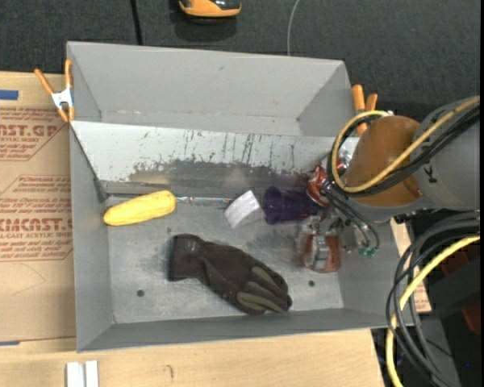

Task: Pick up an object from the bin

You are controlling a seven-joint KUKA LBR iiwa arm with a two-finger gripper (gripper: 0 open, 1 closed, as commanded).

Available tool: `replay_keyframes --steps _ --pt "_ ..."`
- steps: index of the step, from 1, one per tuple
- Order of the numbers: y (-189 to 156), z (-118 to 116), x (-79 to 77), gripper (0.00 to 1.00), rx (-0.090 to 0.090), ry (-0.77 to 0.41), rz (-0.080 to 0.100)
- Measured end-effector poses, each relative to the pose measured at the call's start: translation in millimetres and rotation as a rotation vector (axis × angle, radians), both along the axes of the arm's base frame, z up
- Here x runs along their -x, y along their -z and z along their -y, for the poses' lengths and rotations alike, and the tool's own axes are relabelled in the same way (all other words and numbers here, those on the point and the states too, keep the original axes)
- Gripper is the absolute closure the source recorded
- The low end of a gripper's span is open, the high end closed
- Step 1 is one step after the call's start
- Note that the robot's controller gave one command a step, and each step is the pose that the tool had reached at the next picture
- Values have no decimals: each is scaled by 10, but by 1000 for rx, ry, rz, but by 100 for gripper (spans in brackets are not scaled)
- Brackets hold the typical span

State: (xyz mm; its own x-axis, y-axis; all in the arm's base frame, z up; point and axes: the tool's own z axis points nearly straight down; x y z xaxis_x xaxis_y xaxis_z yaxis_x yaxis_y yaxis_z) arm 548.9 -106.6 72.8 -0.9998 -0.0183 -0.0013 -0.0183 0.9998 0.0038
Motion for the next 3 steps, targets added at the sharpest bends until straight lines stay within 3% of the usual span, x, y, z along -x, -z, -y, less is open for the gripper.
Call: replay_keyframes --steps 1,2,3 --pt "-409 11 48 100 1 -2 -7" --pt "-562 55 -31 100 7 -25 11" --pt "-799 61 22 100 1 -31 -11"
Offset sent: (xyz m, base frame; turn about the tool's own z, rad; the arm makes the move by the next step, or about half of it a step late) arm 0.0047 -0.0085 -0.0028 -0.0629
